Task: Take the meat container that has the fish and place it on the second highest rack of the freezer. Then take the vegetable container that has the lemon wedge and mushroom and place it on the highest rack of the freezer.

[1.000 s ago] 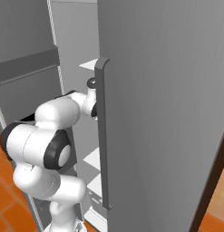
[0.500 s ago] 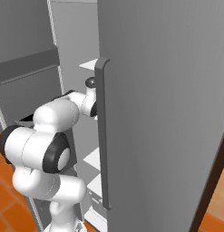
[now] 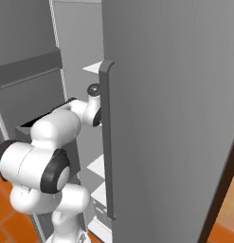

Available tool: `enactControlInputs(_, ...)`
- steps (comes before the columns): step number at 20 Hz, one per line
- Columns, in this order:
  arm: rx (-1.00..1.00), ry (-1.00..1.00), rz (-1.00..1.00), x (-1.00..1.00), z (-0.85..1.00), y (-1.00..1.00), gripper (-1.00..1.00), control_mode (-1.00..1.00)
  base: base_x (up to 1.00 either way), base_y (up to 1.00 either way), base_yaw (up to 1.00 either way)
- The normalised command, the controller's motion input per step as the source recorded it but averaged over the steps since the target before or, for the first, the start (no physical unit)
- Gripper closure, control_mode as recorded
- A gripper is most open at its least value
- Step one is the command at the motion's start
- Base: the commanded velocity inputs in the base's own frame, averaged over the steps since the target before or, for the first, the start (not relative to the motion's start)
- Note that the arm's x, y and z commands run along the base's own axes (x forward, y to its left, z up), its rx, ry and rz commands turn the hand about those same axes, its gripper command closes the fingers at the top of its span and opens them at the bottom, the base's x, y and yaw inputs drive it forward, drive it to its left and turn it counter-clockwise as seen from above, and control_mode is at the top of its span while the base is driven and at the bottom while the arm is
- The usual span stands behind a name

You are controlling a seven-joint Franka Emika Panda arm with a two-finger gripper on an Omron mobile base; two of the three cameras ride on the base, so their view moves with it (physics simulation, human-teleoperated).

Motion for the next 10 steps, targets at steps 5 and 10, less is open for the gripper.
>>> enactControlInputs(5,0.0,0.0,0.0,-0.33,0.3,0.02,-1.0,-1.0,0.0,0.0,0.0)
enactControlInputs(10,0.0,-0.01,0.0,-0.39,0.01,0.09,-1.0,-1.0,0.0,0.0,0.0)
